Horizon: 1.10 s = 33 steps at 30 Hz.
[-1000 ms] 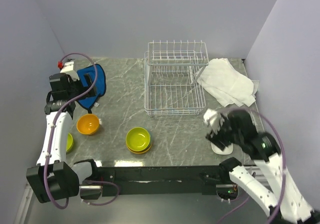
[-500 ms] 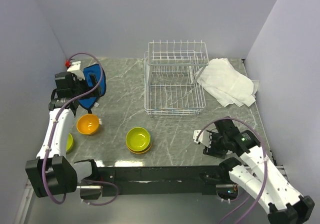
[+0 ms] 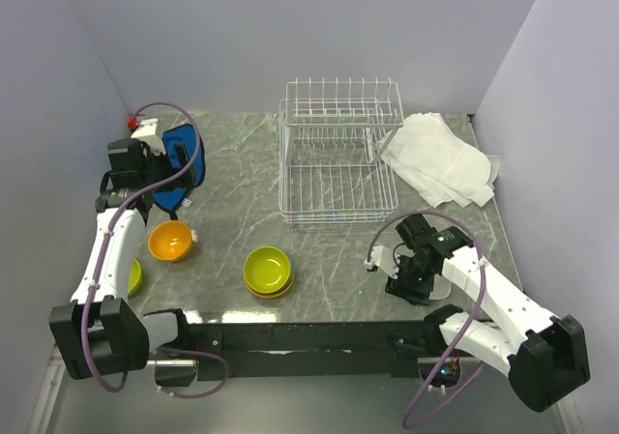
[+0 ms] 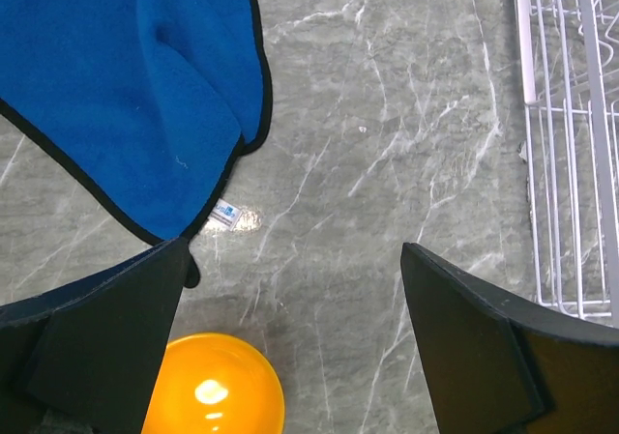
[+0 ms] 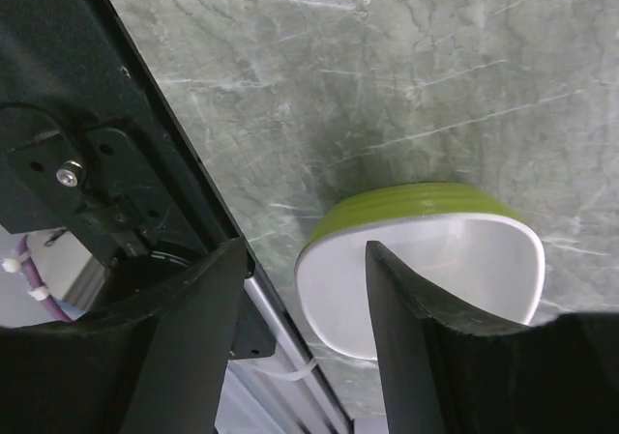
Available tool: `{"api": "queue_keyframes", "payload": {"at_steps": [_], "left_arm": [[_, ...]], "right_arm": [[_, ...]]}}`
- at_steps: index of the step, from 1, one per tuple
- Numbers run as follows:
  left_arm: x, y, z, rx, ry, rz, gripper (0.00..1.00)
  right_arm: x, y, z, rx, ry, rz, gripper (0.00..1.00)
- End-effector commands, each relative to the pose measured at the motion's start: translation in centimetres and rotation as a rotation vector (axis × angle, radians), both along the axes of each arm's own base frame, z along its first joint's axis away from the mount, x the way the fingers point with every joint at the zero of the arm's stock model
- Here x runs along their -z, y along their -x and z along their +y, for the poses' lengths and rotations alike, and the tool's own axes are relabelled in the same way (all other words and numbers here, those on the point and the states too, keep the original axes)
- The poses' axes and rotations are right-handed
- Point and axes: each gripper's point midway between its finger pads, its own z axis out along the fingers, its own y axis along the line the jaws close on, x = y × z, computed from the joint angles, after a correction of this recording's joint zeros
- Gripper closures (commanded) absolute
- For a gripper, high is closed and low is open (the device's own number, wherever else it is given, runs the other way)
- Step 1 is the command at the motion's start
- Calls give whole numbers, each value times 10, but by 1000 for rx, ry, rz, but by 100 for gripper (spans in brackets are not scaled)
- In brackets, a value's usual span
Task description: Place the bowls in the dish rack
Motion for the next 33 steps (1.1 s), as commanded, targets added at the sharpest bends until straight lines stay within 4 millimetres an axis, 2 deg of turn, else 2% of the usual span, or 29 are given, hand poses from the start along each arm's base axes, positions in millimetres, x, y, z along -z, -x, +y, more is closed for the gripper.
{"api": "queue_keyframes", "payload": {"at_steps": [1,7,8,10,19,31,33], "left_arm": [[-6,-8,3,-3,-24,-41,2],[-8,-13,3,-6,-12,-40,1],[-8,-14,3,-8,-11,-42,1],[-8,-15,3,-11,-8,-43,1],[-7,-15,5,-16,-14,-40,1],[-18,-14,6,-22,-27,-57,1],[-21,-13,7,-24,-28,-62,1]], "right_arm": [[-11,-13,5,50,-12,-35,40],[-7,-22,-1,167,62,-15,43],[-4,-23,0,175,73,12,48],[-3,-22,2,173,72,29,51],[0,-28,-1,271,128,44,47],[4,-30,-2,333,176,63,62],[3,-28,-3,337,174,67,67]]}}
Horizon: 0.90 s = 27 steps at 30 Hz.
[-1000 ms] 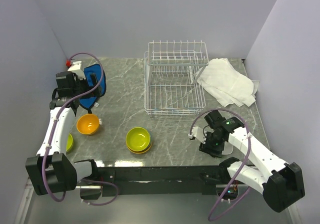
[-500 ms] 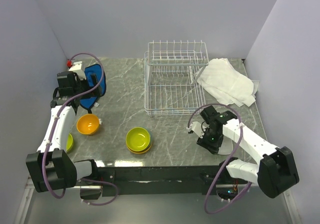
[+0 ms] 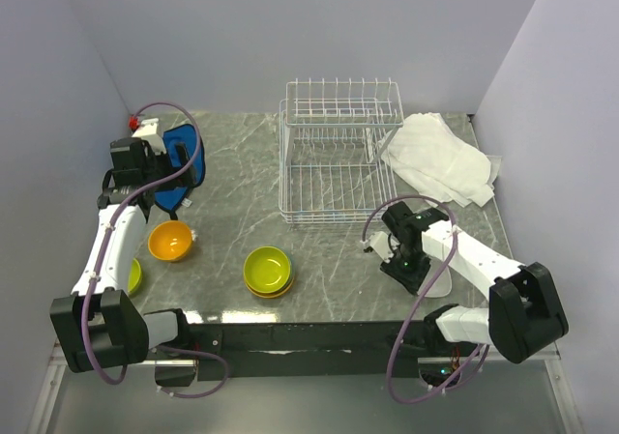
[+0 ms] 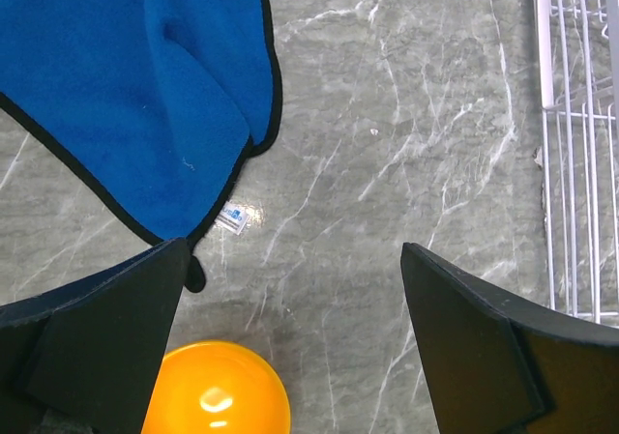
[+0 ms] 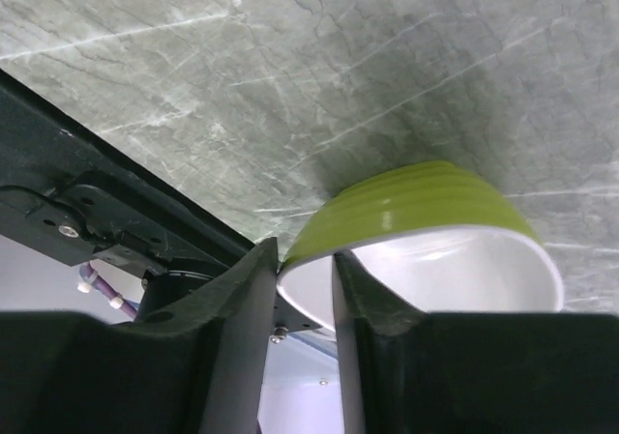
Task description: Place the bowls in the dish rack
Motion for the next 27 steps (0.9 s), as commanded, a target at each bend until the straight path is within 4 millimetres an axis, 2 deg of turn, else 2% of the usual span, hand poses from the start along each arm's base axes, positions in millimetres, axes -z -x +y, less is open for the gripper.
{"api": "queue_keyframes", "payload": {"at_steps": [1,5,6,10,14,19,22,24,25,27], "left_arm": [[-30,-6,2,-5,-21,-77,1],[-37,-3,2,-7,-30,-95,1],[-38,-3,2,-7,-30,-100,1],[-45,-3,0,8,-31,-117,1],[-56,-7,-1,20,-36,-147,1],[-71,-10,-6,31,0,-186,1],[-75,-12,-13,48,32,-192,1],[-78,-13,-18,61,39,-189,1],[-77,-13,-20,66,39,-183,1],[-82,-16,-25,80,38,-184,1]], "right_arm": [[-10,-9,3,22,-4,-51,70],[-13,-6,0,25,-1,-58,93],[-14,-6,-1,32,7,-64,95],[-24,-6,-9,41,33,-101,99],[-46,0,-11,64,37,-102,100],[-73,-2,-26,177,104,-164,100],[-97,-14,-29,257,99,-222,100],[-125,-28,-22,288,51,-284,100],[-149,-43,-15,293,5,-345,100],[-175,-61,-3,296,-63,-414,100]]}}
